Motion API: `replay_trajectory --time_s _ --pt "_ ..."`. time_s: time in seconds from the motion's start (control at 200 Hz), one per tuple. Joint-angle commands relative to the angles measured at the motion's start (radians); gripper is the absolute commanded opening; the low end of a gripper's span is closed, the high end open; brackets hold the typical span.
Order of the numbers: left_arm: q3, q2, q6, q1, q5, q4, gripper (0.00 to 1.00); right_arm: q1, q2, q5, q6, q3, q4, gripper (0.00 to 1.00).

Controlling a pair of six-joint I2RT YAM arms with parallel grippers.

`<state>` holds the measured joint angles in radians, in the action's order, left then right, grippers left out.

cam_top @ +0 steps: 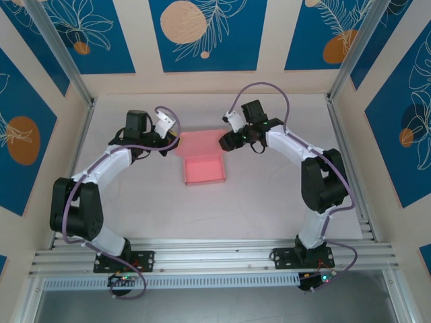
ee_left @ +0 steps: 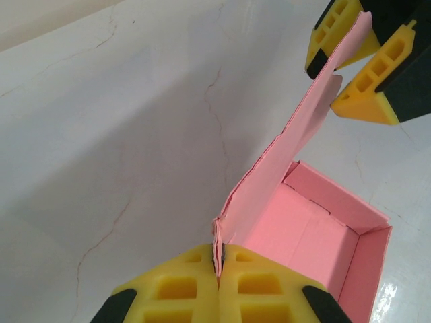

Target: Fold the paper box

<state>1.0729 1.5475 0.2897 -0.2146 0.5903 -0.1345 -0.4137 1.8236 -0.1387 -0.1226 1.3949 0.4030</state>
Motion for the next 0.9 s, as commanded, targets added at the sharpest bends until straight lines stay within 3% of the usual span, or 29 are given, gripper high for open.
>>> replay_trajectory --time_s 0.0,0.14,0.325,0.385,0.455,0.62,0.895 --pt "0.005 0.014 0.012 -0.004 0.023 0.007 0.05 -0.008 -0.001 -0.032 0.019 0.020 -0.016 0.57" --pt "0.011 0.020 0.015 -0.004 0.015 -0.005 0.05 -0.029 0.031 -0.017 0.034 0.039 -0.011 0.50" --pt "0.008 0.015 0.010 -0.004 -0.005 -0.006 0.05 -0.052 0.052 0.084 0.062 0.030 -0.016 0.14" --pt "0.004 0.010 0.005 -0.004 -0.011 -0.004 0.06 -0.059 0.048 0.128 0.070 0.017 -0.027 0.08" --pt "0.002 0.006 0.003 -0.003 -0.011 -0.007 0.13 -0.073 0.043 0.176 0.066 0.004 -0.040 0.06" --pt "-0.008 -0.011 0.006 -0.002 -0.062 -0.026 0.48 -0.088 0.022 0.188 0.050 -0.015 -0.075 0.02" --pt "-0.051 -0.036 0.039 0.034 -0.241 -0.079 0.57 -0.093 -0.003 0.170 0.032 -0.022 -0.088 0.01"
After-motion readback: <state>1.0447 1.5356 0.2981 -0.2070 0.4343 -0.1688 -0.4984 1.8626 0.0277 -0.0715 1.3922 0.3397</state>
